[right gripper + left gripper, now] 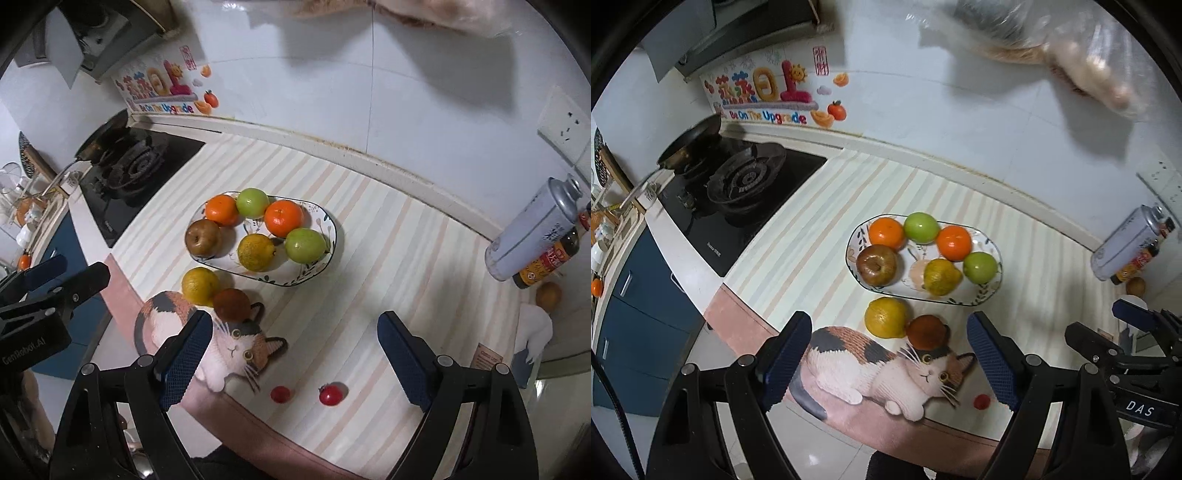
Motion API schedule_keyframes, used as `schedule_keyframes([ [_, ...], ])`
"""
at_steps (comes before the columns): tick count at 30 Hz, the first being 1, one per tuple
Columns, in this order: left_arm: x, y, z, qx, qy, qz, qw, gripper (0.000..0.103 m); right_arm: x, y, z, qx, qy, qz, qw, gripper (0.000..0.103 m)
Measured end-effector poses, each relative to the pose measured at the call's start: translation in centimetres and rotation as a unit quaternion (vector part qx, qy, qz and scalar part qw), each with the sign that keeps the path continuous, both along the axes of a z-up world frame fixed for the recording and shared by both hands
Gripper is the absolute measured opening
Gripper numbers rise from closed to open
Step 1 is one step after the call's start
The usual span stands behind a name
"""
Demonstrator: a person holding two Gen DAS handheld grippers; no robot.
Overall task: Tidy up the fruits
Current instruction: 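Lift both tools away from the plate and back toward the mat, then grasp the red-brown fruit with the right tool while the left tool grasps the yellow citrus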
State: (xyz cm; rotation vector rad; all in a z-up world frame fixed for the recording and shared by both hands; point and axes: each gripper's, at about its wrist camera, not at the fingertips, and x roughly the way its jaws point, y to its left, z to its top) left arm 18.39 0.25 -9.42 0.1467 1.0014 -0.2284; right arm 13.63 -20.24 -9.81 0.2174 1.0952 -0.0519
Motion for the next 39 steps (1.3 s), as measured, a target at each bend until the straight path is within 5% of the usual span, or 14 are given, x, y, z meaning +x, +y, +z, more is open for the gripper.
schedule_keyframes([
  [12, -3.7, 0.0, 2.7, -0.02, -0.022, 0.005, 0.9995, 0.086, -3.5, -0.6, 3.5, 0.005, -0.031, 0.009, 0.999, 0.093],
  [24, -3.5, 1.3, 2.3, -0.029, -0.013, 0.025, 0.9992, 0.086, -3.2, -0.6, 3.8, 0.024, -0.033, 0.01, 0.999, 0.093],
  [26, -2.9, 1.6, 1.8, -0.028, -0.006, 0.03, 0.9991, 0.088, -2.5, -0.6, 2.9, 0.033, -0.027, 0.011, 0.999, 0.093],
  [28, -1.9, 2.1, 0.9, -0.02, -0.002, 0.038, 0.9991, 0.101, -1.8, -0.4, 1.8, 0.042, -0.022, 0.017, 0.999, 0.093],
  [39, 3.6, 4.4, -6.4, 0.046, 0.052, 0.091, 0.9934, 0.102, 5.2, 2.5, -9.8, 0.121, 0.045, 0.037, 0.991, 0.092],
])
